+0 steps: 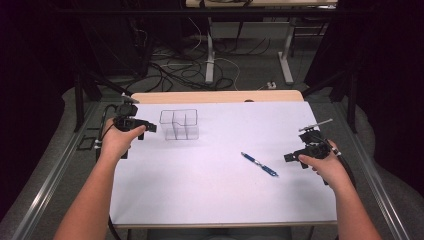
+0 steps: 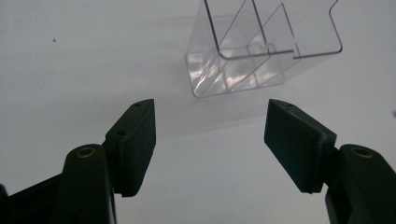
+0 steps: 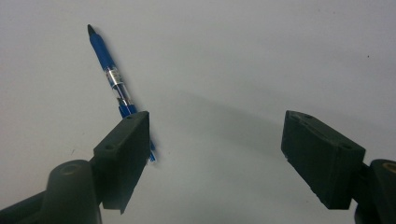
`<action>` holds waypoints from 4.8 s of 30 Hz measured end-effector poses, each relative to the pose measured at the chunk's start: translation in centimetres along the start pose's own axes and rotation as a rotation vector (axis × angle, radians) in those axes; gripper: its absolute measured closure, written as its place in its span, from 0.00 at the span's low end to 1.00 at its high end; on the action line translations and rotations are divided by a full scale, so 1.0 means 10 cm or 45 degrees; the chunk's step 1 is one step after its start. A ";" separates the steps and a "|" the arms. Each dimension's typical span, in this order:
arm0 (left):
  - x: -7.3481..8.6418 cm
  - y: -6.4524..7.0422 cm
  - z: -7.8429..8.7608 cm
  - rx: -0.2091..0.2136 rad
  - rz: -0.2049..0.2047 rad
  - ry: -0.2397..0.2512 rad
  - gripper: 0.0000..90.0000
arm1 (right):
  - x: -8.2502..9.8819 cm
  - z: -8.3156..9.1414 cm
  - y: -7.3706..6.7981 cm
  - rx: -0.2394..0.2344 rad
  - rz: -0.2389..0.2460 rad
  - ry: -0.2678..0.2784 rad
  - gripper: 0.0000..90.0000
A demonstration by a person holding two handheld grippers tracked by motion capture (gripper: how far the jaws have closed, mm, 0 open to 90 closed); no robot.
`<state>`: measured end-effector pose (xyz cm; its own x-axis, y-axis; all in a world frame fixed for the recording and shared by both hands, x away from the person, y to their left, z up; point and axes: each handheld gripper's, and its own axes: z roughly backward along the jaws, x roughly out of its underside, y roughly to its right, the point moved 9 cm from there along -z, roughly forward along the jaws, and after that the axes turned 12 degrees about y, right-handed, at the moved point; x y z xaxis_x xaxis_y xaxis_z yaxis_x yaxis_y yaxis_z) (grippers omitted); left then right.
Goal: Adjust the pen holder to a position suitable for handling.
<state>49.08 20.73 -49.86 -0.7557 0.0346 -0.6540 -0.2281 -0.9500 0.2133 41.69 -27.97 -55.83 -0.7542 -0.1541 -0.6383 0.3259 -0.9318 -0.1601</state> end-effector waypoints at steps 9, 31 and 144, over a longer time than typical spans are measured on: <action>-0.23 0.02 -0.04 -0.014 0.086 -0.009 0.47 | 0.02 -0.01 0.01 -0.005 -0.006 -0.012 0.29; -0.48 0.00 -0.31 -0.046 0.162 -0.034 0.64 | 0.03 0.00 0.00 -0.004 -0.007 -0.028 0.33; -0.24 0.71 -0.86 -0.137 0.246 -0.214 0.95 | 0.05 -0.01 0.09 -0.012 -0.026 -0.018 0.34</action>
<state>54.52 11.26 -53.02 -0.8720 -0.1083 -0.4774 -0.0098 -0.9712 0.2381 41.72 -28.86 -56.37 -0.7688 -0.1398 -0.6240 0.3155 -0.9317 -0.1800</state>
